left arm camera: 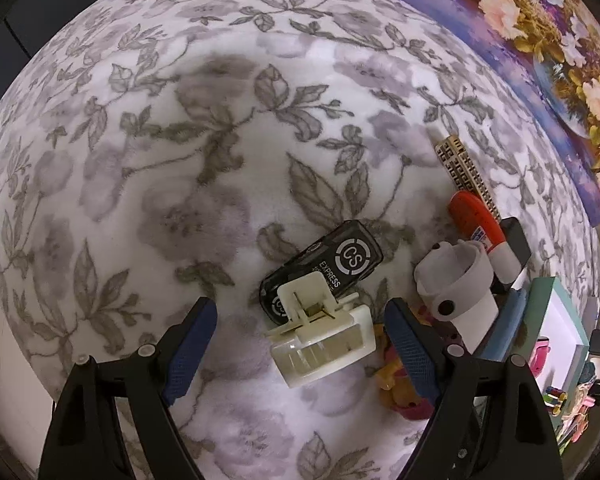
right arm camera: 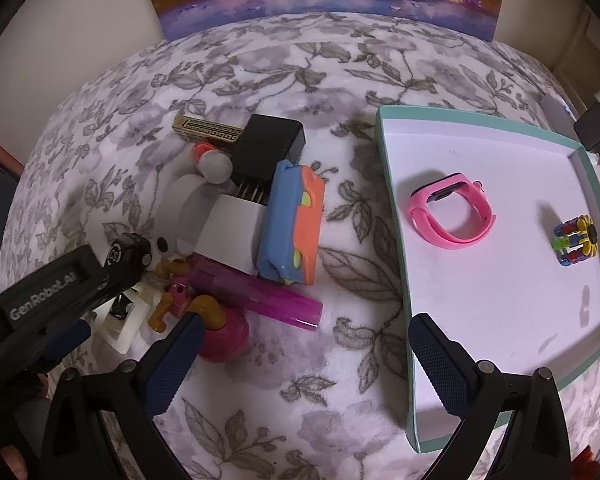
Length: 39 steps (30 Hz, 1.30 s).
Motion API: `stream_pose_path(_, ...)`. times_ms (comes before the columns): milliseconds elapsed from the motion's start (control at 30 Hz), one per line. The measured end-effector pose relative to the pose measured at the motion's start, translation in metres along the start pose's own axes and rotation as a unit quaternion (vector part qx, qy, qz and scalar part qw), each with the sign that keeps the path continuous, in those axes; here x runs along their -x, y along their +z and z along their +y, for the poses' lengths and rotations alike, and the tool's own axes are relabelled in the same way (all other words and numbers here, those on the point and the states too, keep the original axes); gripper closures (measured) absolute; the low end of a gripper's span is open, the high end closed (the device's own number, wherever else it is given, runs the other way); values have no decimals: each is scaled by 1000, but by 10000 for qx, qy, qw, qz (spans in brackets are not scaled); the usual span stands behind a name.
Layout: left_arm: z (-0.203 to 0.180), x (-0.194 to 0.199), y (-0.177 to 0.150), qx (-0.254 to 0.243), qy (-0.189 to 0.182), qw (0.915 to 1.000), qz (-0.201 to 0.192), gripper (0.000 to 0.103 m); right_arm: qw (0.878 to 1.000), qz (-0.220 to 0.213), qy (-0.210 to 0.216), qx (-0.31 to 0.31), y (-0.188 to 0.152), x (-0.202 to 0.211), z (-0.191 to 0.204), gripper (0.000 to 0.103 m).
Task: Organize rigid objects
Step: 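Move the left gripper back to the pile and grasp the cream plastic clip, then hold the clip in the left gripper while the right gripper grasps the pink toy dog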
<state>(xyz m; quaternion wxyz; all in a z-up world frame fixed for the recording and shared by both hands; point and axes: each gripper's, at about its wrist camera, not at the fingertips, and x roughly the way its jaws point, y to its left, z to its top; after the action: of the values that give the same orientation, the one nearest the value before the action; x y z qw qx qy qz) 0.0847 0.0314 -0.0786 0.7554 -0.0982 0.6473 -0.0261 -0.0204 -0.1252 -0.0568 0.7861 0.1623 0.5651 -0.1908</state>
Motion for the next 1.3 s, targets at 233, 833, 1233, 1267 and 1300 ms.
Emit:
stream_pose_path(233,-4,-13,-2,12,74,9999,74,29,10000,11,-39,-33,0,-1,-2,0)
stream_pose_path(833,0,9,-10,-50,-140,9999,49,47,9999,32,0,-123,0,-1,-2,0)
stream_pose_path(1233,35,32,-7,344,-374,9986,-122,47,9990,-38,440,-63,0,5,9,0)
stream_pose_path(1267,36,33,-7,359,-377,9985,-139,47,9990,-40,449,-42,-1,4,11,0)
stream_pose_path(1300,39,34,-6,378,-356,9985,-160,47,9989,-19,460,-56,-2,3,13,0)
